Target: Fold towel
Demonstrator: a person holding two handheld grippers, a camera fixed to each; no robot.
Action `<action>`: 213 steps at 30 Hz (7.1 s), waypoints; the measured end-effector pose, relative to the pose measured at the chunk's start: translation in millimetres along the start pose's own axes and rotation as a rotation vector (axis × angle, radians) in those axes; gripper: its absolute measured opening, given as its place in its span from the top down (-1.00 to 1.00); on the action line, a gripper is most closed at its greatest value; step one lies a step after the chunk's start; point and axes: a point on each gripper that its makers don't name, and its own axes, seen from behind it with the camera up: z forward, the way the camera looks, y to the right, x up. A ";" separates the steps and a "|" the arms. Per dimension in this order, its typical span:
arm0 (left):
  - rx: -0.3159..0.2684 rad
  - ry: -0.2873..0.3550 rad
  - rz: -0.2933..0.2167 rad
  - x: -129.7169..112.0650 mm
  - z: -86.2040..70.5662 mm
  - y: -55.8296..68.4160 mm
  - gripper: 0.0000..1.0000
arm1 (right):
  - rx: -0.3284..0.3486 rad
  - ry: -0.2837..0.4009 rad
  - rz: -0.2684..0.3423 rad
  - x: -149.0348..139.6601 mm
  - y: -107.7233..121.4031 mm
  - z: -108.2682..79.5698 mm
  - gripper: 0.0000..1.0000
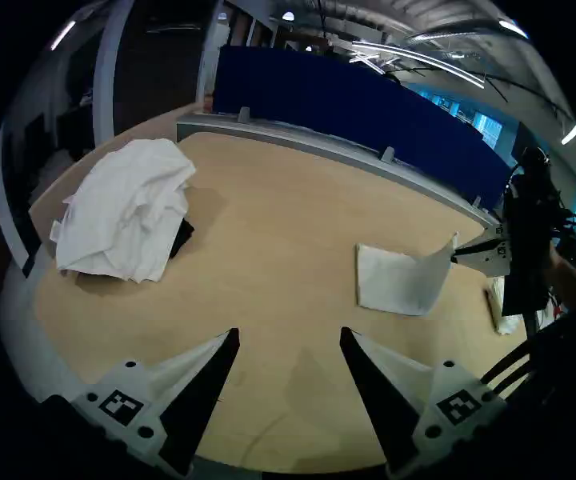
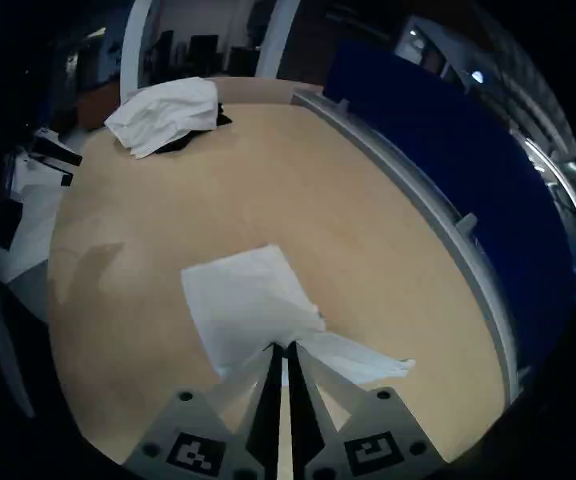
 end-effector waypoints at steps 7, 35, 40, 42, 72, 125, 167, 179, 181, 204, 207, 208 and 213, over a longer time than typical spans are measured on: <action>0.018 0.025 -0.039 1.9 -15.6 -11.9 -0.86 | 0.071 -0.002 -0.096 28.9 -34.0 28.8 0.91; 0.038 0.026 -0.069 -9.8 -22.9 -24.7 -0.86 | 0.178 -0.027 -0.006 28.4 -92.8 95.6 -0.07; 0.034 0.028 -0.066 -8.4 -23.0 -22.3 -0.86 | 0.163 -0.004 0.035 31.0 -87.3 87.6 -0.27; 0.032 0.028 -0.064 -8.0 -23.0 -21.4 -0.86 | 0.159 0.003 0.047 31.4 -85.8 84.4 -0.33; 0.019 0.035 -0.051 -7.4 -24.0 -6.7 -0.87 | 0.101 -0.099 0.198 -67.9 -94.8 51.7 -0.31; -0.057 0.056 0.045 23.4 -3.1 35.9 -0.87 | -0.100 0.186 0.258 23.3 18.0 -55.3 0.89; -0.031 0.022 0.034 2.2 -9.9 37.3 -0.86 | 0.025 -0.064 0.255 -118.5 -55.2 10.3 -0.16; -0.034 0.017 0.040 0.5 -6.5 42.3 -0.87 | 0.059 -0.094 0.254 -130.6 -64.3 19.4 -0.16; -0.035 0.016 0.039 0.4 -6.4 42.5 -0.87 | 0.064 -0.097 0.254 -130.8 -65.3 20.9 -0.11; -0.035 0.010 0.042 1.3 -3.0 43.5 -0.86 | 0.063 -0.061 0.255 -115.9 -60.7 19.8 0.89; -0.037 0.012 0.045 3.4 -3.5 44.5 -0.87 | 0.051 -0.026 0.253 -100.9 -54.2 13.6 0.89; -0.038 0.013 0.046 4.4 -3.4 44.8 -0.87 | 0.044 -0.011 0.251 -94.5 -51.2 11.0 0.89; -0.042 0.023 0.047 9.1 -2.5 45.8 -0.86 | 0.008 0.066 0.240 -58.2 -32.3 -5.8 0.89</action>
